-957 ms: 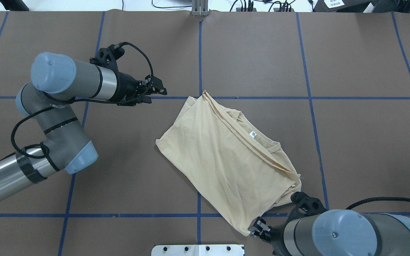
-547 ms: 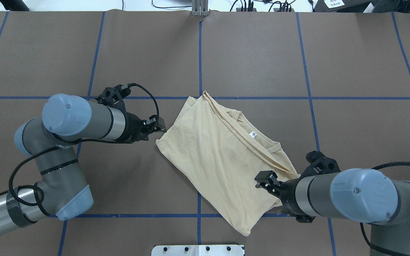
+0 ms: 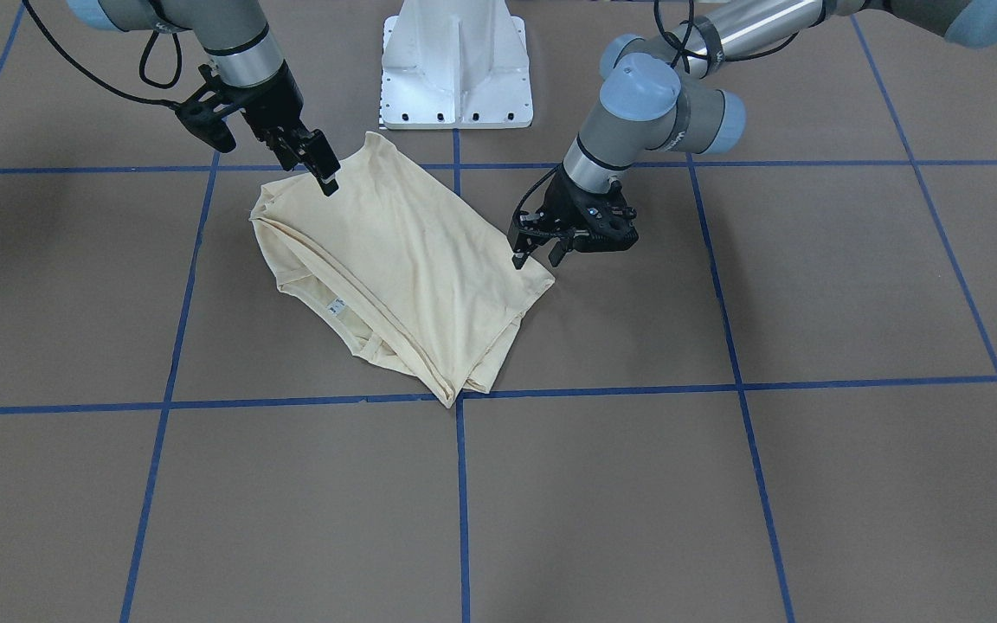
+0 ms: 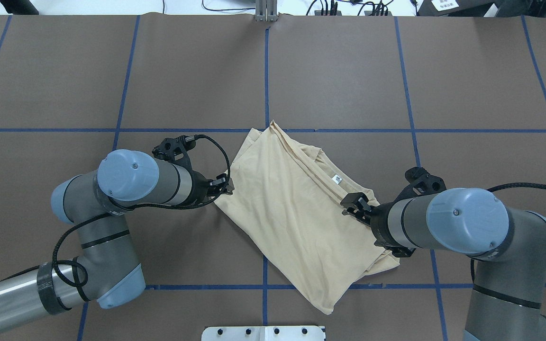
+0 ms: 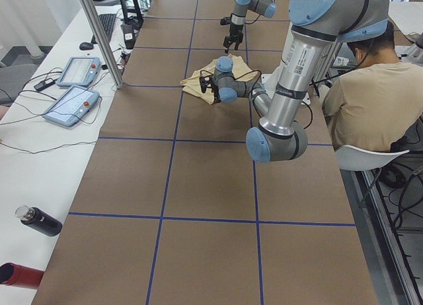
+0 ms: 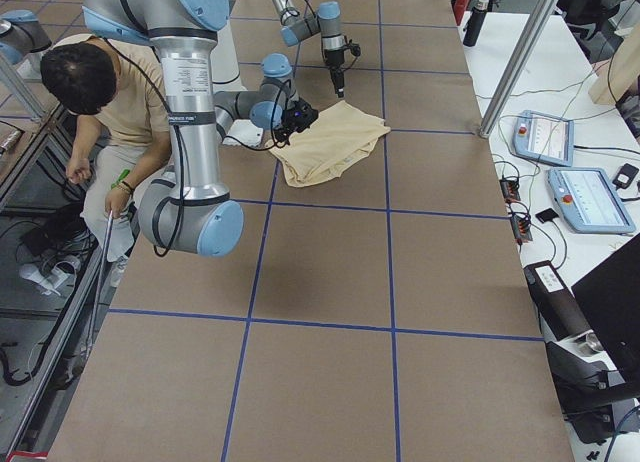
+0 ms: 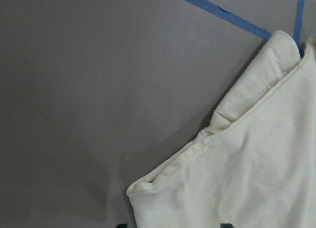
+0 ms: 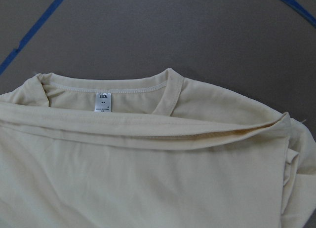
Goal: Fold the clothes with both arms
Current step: 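Grasp the shirt's other edge with the left gripper while the right gripper holds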
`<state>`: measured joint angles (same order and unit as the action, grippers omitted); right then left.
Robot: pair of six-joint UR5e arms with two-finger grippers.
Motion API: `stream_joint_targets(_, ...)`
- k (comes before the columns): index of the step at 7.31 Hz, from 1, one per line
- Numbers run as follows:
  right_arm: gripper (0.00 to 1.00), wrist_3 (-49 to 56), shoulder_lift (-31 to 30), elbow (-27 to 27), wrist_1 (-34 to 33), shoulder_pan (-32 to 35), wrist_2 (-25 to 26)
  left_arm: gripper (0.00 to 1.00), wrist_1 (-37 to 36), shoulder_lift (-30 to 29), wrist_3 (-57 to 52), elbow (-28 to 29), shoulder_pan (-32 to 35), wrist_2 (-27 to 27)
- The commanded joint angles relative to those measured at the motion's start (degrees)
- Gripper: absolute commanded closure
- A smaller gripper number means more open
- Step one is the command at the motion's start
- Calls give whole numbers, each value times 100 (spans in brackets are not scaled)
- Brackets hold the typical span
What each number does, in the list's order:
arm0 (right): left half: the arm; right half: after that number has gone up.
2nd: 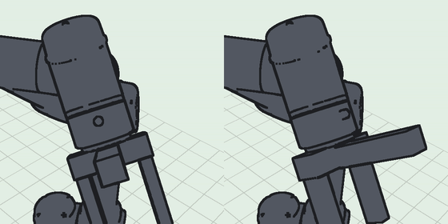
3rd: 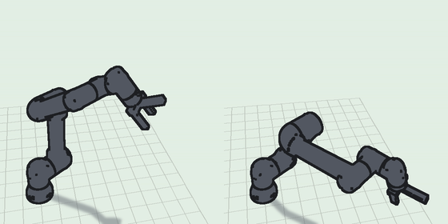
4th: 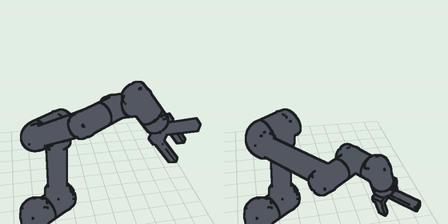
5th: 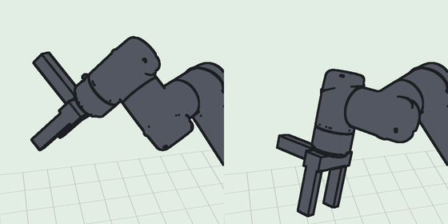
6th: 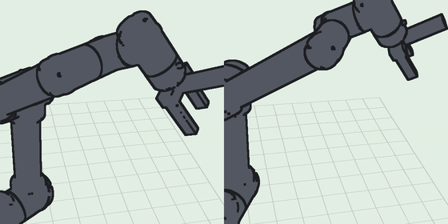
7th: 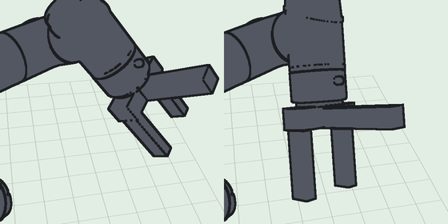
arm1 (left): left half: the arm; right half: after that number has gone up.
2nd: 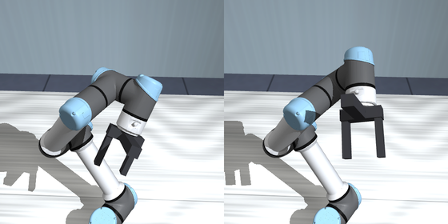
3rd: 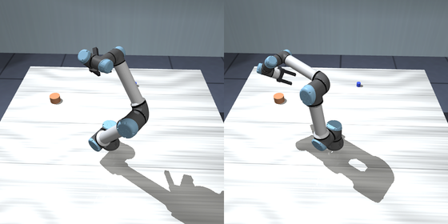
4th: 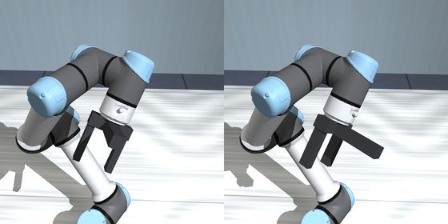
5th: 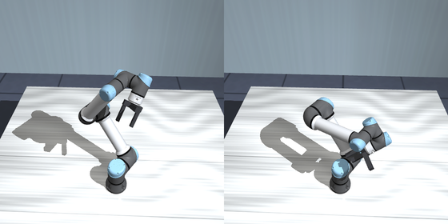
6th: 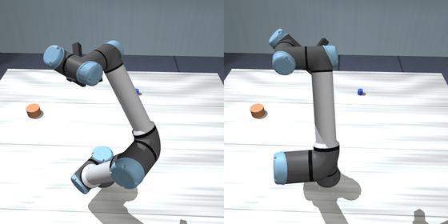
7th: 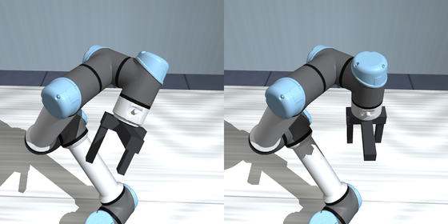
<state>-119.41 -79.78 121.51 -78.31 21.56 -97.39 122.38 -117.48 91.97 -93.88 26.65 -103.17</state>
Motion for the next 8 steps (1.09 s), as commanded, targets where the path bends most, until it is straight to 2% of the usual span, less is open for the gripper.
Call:
stream_joint_targets(1,0,5,120,-215,8,6,61,37,-12,-117,-12,150,-10,16)
stream_joint_targets(4,0,-12,156,-356,8,-2,97,45,-12,-82,-21,186,16,25)
stream_joint_targets(5,0,-12,156,-365,8,-2,97,76,-12,-65,-12,186,25,77)
stream_joint_targets(6,0,-12,156,-365,8,-11,97,100,-12,-56,-12,186,33,130)
stream_joint_targets(8,0,-21,165,-365,8,-11,97,100,-21,-56,-12,186,95,130)
